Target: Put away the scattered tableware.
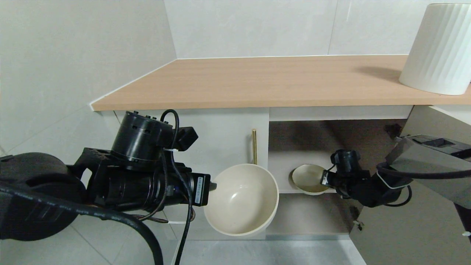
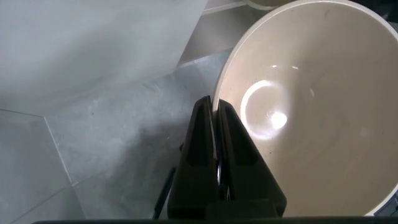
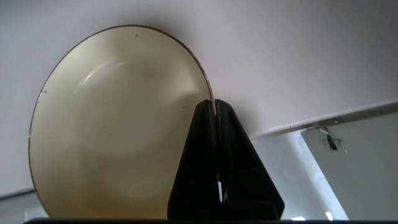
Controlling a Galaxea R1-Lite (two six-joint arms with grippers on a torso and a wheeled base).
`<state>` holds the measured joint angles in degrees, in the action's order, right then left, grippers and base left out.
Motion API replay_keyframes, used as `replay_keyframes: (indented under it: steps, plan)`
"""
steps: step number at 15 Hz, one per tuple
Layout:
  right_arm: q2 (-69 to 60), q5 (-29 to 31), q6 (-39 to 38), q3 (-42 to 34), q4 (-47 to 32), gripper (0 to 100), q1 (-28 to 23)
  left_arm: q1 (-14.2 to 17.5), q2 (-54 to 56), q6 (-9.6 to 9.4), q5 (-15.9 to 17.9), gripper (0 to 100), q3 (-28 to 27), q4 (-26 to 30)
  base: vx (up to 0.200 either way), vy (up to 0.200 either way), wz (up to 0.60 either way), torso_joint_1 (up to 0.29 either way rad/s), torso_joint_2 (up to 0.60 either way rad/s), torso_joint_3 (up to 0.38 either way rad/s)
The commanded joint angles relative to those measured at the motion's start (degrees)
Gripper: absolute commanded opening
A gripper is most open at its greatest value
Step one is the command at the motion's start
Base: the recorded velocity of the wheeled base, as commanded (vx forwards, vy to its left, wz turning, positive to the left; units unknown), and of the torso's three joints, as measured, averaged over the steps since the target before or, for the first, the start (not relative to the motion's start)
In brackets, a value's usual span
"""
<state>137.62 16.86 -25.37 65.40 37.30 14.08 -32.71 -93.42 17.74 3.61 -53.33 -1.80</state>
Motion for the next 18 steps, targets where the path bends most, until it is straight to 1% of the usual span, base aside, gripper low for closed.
replay_keyframes:
  steps: [1, 8, 13, 18]
  plan:
    - [1.4, 0.0, -0.2, 1.6, -0.2, 0, -0.1, -0.1, -0.1, 0.02, 0.0, 0, 0.0, 0.0, 0.000, 0.000, 0.00, 0.000, 0.00, 0.000]
    - [3.4, 0.4, -1.2, 5.0, -0.4, 0, -0.9, -0.3, -0.3, 0.02, -0.1, 0, 0.3, 0.0, 0.000, 0.000, 0.00, 0.000, 0.00, 0.000]
    - [5.1, 0.9, -1.2, 9.6, -2.0, 0, -1.7, -0.3, -1.2, 0.02, -0.1, 0, 0.3, -0.1, 0.000, 0.000, 0.00, 0.000, 0.00, 0.000]
    - [5.6, 1.3, -1.2, 10.4, -2.2, 0, -2.0, -0.3, -1.4, 0.02, -0.2, 0, 0.3, 0.0, 0.000, 0.000, 0.00, 0.000, 0.00, 0.000]
